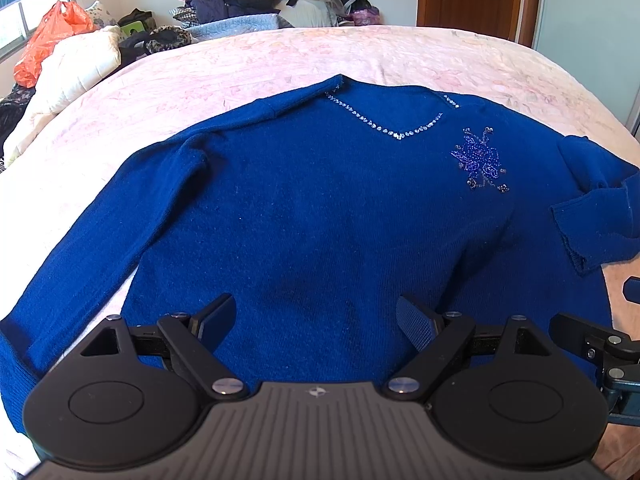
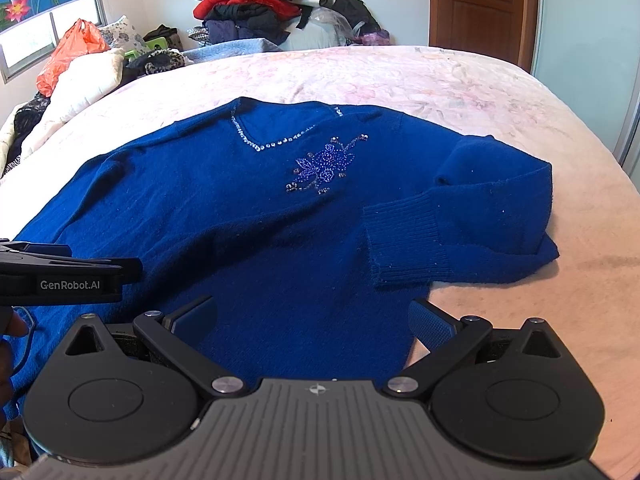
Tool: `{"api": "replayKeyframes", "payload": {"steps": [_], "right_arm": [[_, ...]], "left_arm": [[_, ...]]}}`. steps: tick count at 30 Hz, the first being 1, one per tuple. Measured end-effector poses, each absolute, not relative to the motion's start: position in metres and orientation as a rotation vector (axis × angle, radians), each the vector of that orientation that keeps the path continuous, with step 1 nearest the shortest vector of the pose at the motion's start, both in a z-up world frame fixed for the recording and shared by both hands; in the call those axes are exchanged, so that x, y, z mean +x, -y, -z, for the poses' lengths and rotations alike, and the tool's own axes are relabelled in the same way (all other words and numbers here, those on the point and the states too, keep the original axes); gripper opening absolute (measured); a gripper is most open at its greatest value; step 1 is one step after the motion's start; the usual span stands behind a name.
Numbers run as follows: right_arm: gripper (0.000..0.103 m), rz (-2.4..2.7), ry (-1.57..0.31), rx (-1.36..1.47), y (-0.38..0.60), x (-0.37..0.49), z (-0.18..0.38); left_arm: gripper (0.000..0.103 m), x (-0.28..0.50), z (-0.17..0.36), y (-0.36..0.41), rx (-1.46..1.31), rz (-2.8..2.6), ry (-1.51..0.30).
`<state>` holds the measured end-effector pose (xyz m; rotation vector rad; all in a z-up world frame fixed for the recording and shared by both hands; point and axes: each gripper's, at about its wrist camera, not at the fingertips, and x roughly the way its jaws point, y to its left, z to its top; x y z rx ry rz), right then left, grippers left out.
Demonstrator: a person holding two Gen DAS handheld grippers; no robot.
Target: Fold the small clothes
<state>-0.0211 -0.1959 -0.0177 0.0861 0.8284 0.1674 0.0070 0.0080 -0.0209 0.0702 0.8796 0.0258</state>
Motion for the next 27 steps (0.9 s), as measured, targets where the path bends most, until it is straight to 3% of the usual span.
{"api": "replayKeyframes", "payload": {"steps": [15, 22, 27], "right_arm": [[0.102, -0.174, -0.854, 0.078, 0.197, -0.019, 0.029], [0.102, -0.182, -0.726, -0.071, 0.199, -0.028, 0.036], [0.093, -0.100, -0.657, -0.207, 0.204, -0.026, 0.046]], "left_arm": [[0.088, 0.011, 0.034, -0.008, 0.080, -0.038, -0.909], [0.088, 0.012, 0.039, -0.006, 0.089, -0.041, -0.917], [0.088, 0.011, 0.040, -0.002, 0.107, -0.042, -0.911]]}}
